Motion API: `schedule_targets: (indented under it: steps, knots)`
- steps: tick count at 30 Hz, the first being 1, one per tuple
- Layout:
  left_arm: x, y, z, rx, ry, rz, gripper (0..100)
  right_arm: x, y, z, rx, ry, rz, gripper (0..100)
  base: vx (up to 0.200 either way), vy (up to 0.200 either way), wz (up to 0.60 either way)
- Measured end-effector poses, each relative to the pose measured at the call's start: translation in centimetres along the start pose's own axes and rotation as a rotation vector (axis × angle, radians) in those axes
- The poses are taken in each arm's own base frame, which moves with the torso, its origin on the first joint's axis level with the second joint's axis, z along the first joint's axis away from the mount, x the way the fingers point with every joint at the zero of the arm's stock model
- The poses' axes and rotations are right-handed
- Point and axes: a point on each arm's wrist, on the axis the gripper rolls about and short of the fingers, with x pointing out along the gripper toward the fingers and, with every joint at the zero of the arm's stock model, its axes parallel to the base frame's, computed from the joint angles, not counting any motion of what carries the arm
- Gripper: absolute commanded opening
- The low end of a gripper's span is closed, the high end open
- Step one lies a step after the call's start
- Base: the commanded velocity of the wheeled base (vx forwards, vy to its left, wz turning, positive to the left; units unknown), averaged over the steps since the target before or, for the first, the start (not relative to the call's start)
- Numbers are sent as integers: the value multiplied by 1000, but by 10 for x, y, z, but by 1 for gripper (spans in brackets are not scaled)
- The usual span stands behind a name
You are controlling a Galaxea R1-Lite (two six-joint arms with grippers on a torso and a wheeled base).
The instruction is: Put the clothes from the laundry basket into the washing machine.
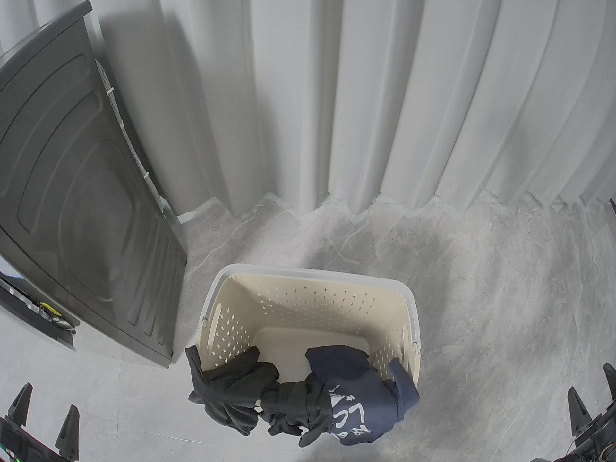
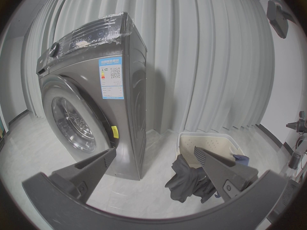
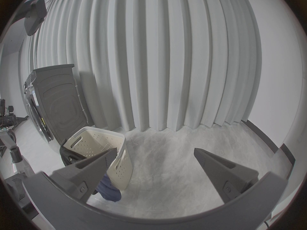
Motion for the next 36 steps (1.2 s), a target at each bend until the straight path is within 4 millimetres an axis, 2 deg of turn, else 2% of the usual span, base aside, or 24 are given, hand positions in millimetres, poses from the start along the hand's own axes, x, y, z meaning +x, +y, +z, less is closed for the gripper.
schedule_targets:
  steps: [2,11,36]
  knots:
    - [0,0,0,0,0,1,100,0,0,0,-2,0,2,100,-200,0,0]
    - [0,0,0,0,0,0,100,0,0,0,-1,-1,3,100,0,0,0]
    - [0,0,0,-3,0,0,100,0,0,0,-1,0,4,100,0,200,0]
